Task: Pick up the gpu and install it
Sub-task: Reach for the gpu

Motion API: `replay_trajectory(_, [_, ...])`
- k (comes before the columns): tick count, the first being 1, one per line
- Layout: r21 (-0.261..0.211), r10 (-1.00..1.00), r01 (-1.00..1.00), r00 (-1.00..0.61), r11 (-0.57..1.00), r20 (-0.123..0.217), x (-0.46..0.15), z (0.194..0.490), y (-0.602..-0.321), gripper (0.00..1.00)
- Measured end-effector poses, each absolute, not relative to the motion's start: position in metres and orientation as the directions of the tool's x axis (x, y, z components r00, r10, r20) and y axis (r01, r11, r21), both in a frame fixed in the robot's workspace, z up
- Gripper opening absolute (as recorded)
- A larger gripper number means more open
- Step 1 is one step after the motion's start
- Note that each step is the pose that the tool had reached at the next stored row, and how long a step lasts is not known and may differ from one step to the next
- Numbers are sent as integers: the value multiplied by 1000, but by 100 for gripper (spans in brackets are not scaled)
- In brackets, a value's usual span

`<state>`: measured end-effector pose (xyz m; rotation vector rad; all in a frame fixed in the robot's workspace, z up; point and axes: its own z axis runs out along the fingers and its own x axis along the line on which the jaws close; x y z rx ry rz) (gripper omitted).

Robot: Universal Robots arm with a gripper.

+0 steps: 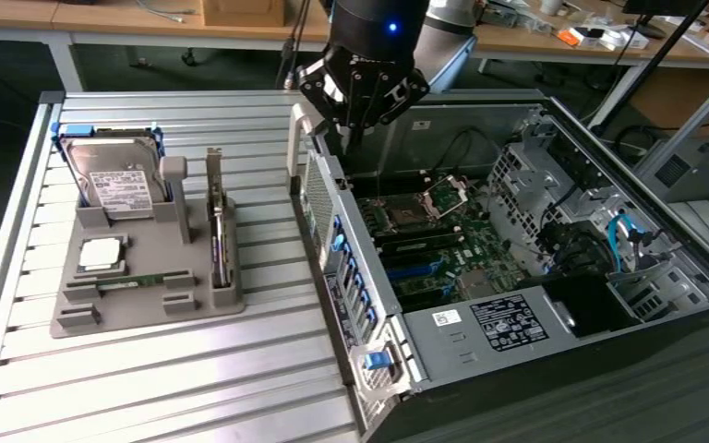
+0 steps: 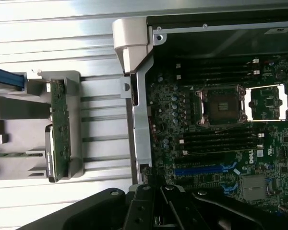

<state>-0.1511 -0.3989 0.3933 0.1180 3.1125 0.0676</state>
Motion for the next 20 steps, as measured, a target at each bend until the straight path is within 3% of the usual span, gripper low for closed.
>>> replay_trajectory(20, [44,76,75,-997,996,-24,-164,393,-399,11])
